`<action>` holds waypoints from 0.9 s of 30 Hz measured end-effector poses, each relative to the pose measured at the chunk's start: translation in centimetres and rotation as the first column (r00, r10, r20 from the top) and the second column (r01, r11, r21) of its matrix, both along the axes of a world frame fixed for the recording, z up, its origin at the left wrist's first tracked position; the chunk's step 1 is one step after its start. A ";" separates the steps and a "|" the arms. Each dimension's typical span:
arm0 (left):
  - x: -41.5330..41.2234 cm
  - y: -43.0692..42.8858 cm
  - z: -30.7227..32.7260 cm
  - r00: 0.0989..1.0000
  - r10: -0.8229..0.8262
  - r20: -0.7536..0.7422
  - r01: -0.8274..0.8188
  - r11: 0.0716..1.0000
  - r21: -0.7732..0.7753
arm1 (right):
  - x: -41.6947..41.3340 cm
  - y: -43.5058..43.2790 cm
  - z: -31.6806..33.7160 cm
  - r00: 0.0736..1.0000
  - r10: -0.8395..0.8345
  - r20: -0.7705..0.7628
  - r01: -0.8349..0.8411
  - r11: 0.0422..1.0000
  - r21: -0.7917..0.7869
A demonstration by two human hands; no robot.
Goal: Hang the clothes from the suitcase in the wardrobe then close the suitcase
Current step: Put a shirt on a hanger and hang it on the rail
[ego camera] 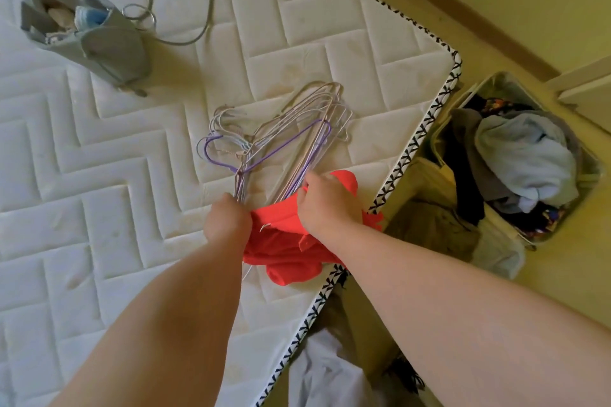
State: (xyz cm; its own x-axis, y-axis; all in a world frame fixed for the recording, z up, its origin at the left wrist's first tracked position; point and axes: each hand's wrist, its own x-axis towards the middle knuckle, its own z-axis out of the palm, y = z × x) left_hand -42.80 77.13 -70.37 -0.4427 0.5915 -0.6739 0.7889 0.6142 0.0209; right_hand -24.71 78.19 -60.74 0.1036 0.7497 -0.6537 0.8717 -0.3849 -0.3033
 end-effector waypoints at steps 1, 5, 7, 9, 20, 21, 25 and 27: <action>-0.1 -0.1 -0.3 1.000 -0.026 -0.015 0.026 1.000 -0.007 | 0.1 -0.2 -0.2 1.000 0.007 -0.002 -0.007 1.000 -0.008; -0.1 -0.6 0.3 0.995 -0.082 -0.055 0.080 0.996 -0.049 | 0.5 -0.5 0.4 1.000 0.005 0.015 -0.005 0.999 -0.033; -0.2 -1.1 1.5 0.994 -0.093 -0.054 0.090 0.995 -0.048 | 0.8 -0.3 1.7 1.000 0.004 0.028 -0.003 1.000 -0.028; 0.0 -1.7 2.7 0.998 -0.055 -0.031 0.053 0.997 -0.060 | 1.2 -0.1 3.1 0.999 0.023 0.035 -0.022 0.999 -0.025; 1.0 -1.1 8.4 0.981 -0.163 0.103 0.170 0.983 -0.073 | 3.4 -0.5 10.4 0.999 0.026 0.032 -0.027 0.998 0.051; 1.0 -1.1 8.5 0.980 -0.167 0.105 0.175 0.982 -0.073 | 3.6 -0.7 10.6 1.000 0.021 0.022 -0.023 0.998 0.061; 0.8 -0.8 7.5 0.984 -0.097 0.151 0.104 0.994 -0.042 | 3.8 -1.9 10.2 0.999 0.025 -0.029 -0.022 0.995 0.096; 0.7 -0.3 6.0 0.977 -0.024 0.214 0.033 0.999 -0.037 | 3.7 -2.4 9.5 0.998 0.033 -0.045 -0.028 0.993 0.116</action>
